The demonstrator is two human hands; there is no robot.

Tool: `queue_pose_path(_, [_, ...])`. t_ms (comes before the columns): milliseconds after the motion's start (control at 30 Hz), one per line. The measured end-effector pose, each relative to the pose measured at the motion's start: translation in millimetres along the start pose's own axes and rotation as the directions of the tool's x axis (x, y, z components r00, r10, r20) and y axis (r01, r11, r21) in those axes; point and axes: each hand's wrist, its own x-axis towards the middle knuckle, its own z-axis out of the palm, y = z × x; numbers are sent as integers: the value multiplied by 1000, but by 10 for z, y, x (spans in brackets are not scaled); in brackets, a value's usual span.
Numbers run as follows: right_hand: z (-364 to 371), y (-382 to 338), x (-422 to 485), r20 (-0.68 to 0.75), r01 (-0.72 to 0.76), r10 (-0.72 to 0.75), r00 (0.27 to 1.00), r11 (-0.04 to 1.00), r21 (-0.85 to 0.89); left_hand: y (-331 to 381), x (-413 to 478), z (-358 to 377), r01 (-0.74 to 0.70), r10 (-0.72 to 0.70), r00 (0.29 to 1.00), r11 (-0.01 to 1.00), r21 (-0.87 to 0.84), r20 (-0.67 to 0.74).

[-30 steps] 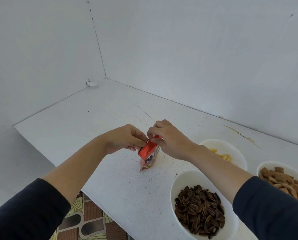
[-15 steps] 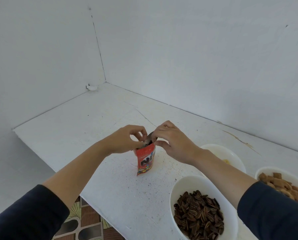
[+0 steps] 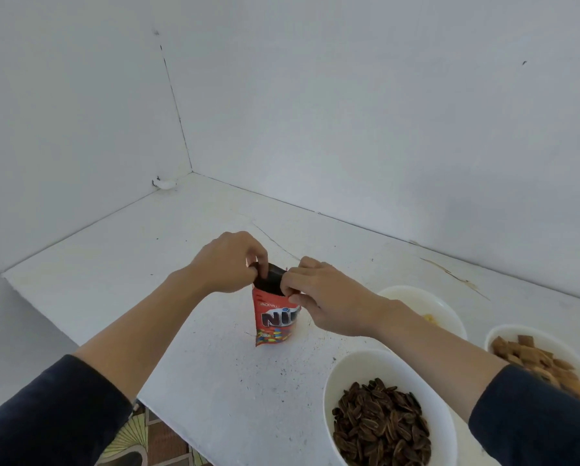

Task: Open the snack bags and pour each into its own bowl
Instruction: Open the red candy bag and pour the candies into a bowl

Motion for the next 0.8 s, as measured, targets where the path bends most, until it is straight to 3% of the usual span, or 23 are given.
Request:
queue_pose_path(200, [3, 25, -29, -9, -58, 58, 998, 998, 29, 20, 94, 82, -95, 92, 990, 995, 17, 105])
queue_pose_path(333, [43, 62, -76, -43, -89, 92, 995, 994, 67, -4, 82, 113, -98, 112, 984, 989, -110, 137])
queue_pose_path(467, [44, 68, -108, -15, -79, 80, 997, 994, 71, -83, 68, 136, -51, 60, 997, 982, -180, 47])
queue_pose_path(633, [25, 9, -68, -68, -3, -13, 998, 975, -224, 1, 35, 263, -35, 22, 998, 978, -206, -66])
queue_pose_path(800, [16, 6, -84, -100, 13, -44, 994, 958, -285, 40, -61, 313, -20, 58, 993, 940, -340, 100])
